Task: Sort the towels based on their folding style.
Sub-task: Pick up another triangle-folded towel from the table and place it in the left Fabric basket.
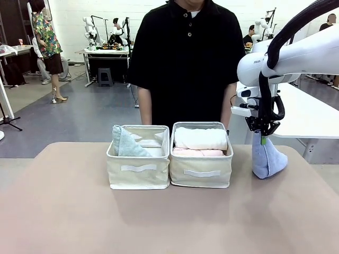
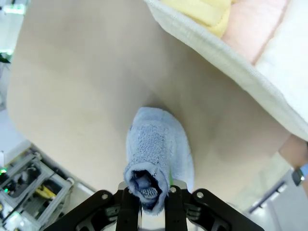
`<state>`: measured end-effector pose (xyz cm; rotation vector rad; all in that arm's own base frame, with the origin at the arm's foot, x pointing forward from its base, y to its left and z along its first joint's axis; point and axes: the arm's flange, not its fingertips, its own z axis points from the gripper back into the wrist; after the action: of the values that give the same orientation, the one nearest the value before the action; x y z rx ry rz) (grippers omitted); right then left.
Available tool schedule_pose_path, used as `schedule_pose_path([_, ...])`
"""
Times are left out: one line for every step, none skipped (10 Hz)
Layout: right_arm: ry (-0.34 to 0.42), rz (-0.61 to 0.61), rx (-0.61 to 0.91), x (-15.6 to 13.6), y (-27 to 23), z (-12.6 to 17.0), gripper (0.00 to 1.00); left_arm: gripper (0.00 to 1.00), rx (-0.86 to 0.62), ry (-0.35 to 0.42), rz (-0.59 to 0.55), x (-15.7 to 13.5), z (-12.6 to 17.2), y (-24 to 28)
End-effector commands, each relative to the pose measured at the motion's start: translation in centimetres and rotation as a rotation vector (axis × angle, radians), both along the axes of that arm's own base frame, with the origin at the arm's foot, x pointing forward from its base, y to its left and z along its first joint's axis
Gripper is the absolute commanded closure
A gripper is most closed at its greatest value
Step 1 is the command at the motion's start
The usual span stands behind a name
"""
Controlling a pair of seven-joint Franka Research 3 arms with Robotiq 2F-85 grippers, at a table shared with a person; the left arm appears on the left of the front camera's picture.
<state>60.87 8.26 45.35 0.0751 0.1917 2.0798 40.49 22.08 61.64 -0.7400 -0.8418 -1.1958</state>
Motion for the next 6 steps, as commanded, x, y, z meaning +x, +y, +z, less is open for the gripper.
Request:
schedule_pose_path([-0.038,-0.199,-0.026,-2.6,-0.1,6.7,0.86,0.00,0.009,-0.002,0.013,-0.3,-0.1,-0.2])
schedule_pose_path([-0.094,-0.268,-0.015,-5.2,0.0,11.7,0.86,0.00,0.009,-0.002,0.013,-0.3,-0.1,-0.2])
schedule_pose_path([-0.120,-0.363,0.009,-6.9,0.3,15.5,0.86,0.00,0.009,-0.002,0.013,-0.3,-0.1,-0.2])
schedule_pose_path([-0.129,-0.439,0.030,-8.1,0.9,18.1,0.86,0.00,0.009,-0.002,0.013,-0.3,-0.1,-0.2])
schedule_pose_path([-0.103,-0.563,0.082,-8.7,1.5,19.9,0.86,0.00,0.009,-0.002,0.013,-0.3,-0.1,-0.2])
schedule_pose_path([-0.075,-0.642,0.118,-8.8,1.8,20.7,0.86,0.00,0.009,-0.002,0.013,-0.3,-0.1,-0.2])
